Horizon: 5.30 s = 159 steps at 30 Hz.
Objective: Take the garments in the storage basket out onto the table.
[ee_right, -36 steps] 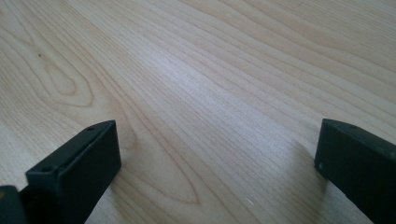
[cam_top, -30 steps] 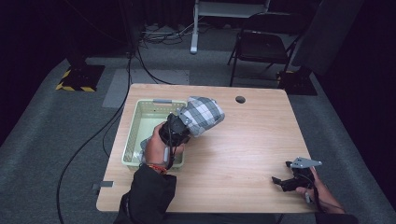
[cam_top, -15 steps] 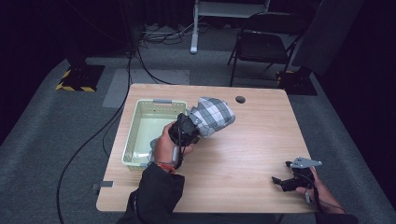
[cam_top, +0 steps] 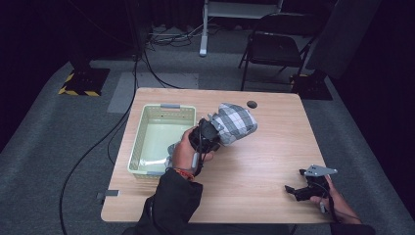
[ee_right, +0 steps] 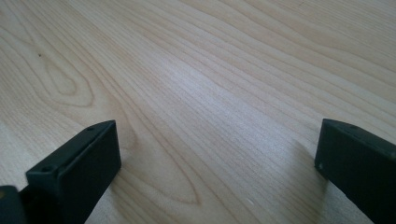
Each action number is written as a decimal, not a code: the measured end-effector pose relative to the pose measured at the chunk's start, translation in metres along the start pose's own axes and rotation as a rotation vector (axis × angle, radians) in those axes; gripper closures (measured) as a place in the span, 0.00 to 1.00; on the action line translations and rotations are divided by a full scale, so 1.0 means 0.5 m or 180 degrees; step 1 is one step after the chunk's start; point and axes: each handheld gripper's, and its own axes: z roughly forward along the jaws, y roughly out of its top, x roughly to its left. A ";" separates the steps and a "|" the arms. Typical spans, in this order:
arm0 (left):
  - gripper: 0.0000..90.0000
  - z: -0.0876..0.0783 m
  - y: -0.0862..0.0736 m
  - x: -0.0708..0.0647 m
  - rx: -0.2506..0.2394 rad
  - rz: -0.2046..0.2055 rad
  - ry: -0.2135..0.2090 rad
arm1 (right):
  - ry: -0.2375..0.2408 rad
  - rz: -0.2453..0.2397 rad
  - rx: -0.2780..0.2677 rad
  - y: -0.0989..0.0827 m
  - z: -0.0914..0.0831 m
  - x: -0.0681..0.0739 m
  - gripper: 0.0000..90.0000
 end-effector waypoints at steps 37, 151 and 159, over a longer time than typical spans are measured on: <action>0.62 0.066 0.064 -0.080 0.0129 0.0175 -0.0186 | 0.0007 -0.0006 0.0001 0.000 0.000 0.000 0.00; 0.07 0.250 -0.017 -0.163 0.0691 0.0444 -0.0556 | 0.0018 -0.0016 0.0001 0.000 0.000 0.000 0.00; 0.06 0.242 -0.021 -0.160 0.0640 0.0520 -0.0604 | 0.0017 -0.0016 0.0001 0.000 0.000 0.000 0.00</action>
